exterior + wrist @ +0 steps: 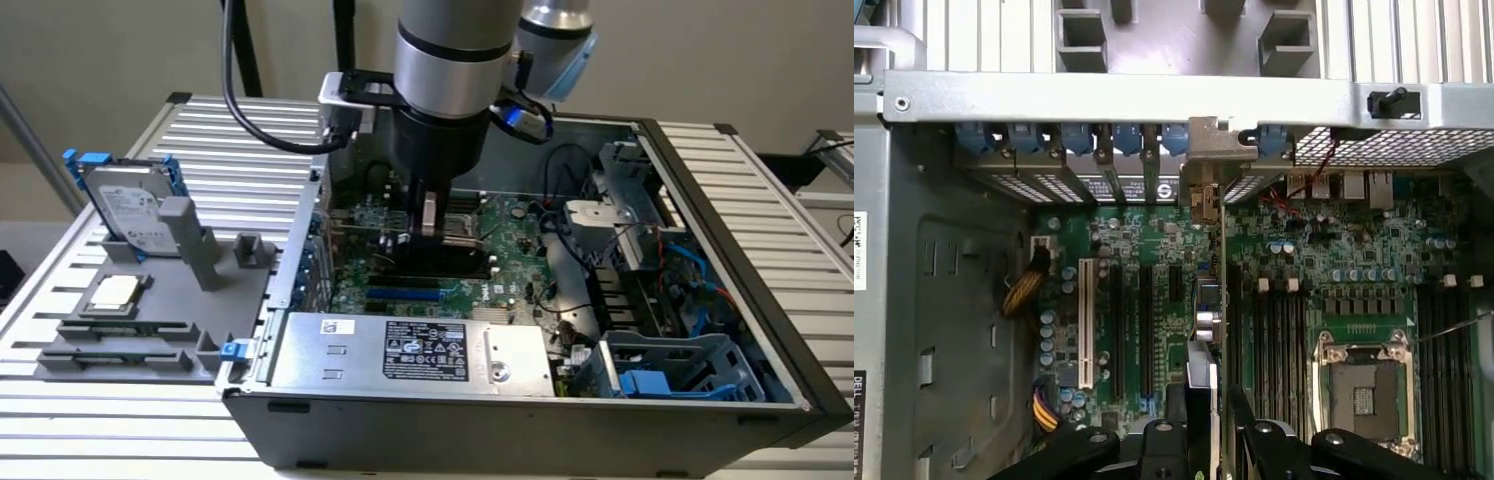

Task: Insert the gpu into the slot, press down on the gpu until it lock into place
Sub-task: 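Insert the gpu into the slot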

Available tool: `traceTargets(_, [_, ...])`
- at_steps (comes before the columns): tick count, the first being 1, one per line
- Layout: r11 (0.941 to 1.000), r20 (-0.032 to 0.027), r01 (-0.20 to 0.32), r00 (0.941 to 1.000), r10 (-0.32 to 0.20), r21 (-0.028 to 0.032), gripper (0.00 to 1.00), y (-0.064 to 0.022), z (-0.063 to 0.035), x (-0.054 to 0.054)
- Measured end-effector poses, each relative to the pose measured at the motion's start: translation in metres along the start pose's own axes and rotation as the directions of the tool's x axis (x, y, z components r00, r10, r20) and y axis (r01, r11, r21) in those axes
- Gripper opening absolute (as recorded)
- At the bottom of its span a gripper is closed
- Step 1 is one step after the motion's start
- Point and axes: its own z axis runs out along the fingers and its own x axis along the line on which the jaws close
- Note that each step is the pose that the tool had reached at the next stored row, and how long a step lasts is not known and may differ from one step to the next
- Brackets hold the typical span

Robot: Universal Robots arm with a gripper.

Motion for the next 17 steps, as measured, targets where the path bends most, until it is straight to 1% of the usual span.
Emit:
traceTargets(4, [1.0, 0.0006, -0.003, 1.0, 0.003, 0.0004, 0.26, 0.0017, 0.0078, -0.002])
traceTargets(17, [1.0, 0.0004, -0.003, 1.0, 0.003, 0.0002, 0.26, 0.0047, 0.0311, -0.001])
